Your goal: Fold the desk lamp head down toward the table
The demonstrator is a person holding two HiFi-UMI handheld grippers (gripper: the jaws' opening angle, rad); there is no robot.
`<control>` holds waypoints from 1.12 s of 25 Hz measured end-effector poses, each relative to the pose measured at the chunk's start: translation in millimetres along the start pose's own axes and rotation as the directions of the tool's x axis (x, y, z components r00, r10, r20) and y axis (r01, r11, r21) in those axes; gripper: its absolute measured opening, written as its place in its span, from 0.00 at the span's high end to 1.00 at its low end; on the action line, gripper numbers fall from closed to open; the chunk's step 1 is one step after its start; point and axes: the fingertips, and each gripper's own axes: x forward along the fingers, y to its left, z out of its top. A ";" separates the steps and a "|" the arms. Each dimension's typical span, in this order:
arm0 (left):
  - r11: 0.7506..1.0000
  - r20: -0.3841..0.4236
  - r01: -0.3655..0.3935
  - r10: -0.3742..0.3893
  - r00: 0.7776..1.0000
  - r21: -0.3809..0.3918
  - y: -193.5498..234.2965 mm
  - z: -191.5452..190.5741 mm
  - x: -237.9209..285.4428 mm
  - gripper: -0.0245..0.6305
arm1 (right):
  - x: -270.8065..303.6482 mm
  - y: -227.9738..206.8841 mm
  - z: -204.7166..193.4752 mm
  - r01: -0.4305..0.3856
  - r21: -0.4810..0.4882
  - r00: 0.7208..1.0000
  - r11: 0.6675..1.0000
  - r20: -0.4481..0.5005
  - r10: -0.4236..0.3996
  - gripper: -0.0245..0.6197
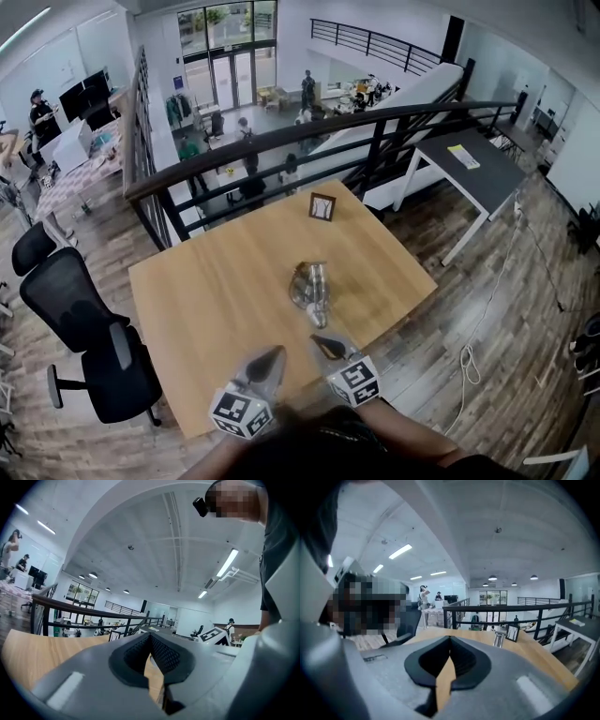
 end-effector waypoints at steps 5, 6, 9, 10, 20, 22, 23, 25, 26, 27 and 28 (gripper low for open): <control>1.000 0.026 0.005 -0.005 1.000 0.011 -21.4 2.5 2.0 0.96 | -44.8 15.0 35.7 -0.050 0.087 0.994 0.995 0.099 0.042 0.95; 1.000 0.030 0.005 -0.005 1.000 0.013 -27.6 1.9 3.3 0.96 | -53.2 17.5 38.8 -0.062 0.090 0.992 0.994 0.114 0.052 0.96; 1.000 0.035 0.008 -0.009 0.999 0.023 -53.7 -2.3 8.2 0.96 | -80.3 23.4 42.5 -0.092 0.081 0.986 0.992 0.145 0.080 0.95; 1.000 0.033 0.010 -0.011 0.999 0.027 -64.8 -4.8 9.9 0.96 | -90.2 25.0 42.2 -0.104 0.080 0.984 0.991 0.152 0.091 0.95; 0.999 0.033 -0.005 0.004 0.999 0.036 -185.6 -46.6 3.1 0.96 | -208.4 31.9 15.3 -0.187 0.119 0.968 0.975 0.189 0.162 0.95; 0.999 0.036 -0.021 0.020 0.999 0.039 -209.9 -58.6 -5.9 0.96 | -232.2 37.5 5.1 -0.199 0.125 0.966 0.972 0.192 0.173 0.96; 0.999 0.035 -0.030 0.029 0.999 0.039 -221.2 -65.0 -10.3 0.96 | -243.4 41.2 -0.1 -0.207 0.126 0.964 0.970 0.195 0.181 0.96; 0.998 0.029 -0.048 0.047 0.998 0.034 -242.5 -77.7 -19.8 0.96 | -265.2 50.4 -11.0 -0.226 0.129 0.960 0.966 0.197 0.199 0.96; 0.998 0.026 -0.057 0.056 0.998 0.031 -252.6 -82.9 -25.5 0.96 | -275.9 55.4 -16.6 -0.236 0.133 0.959 0.963 0.195 0.208 0.96; 0.997 0.025 -0.068 0.067 0.997 0.029 -261.5 -86.5 -31.2 0.96 | -285.8 60.1 -21.6 -0.244 0.139 0.957 0.960 0.194 0.215 0.96; 0.996 0.026 -0.079 0.078 0.997 0.029 -268.7 -88.1 -36.4 0.96 | -294.1 64.3 -24.9 -0.252 0.145 0.955 0.957 0.194 0.222 0.96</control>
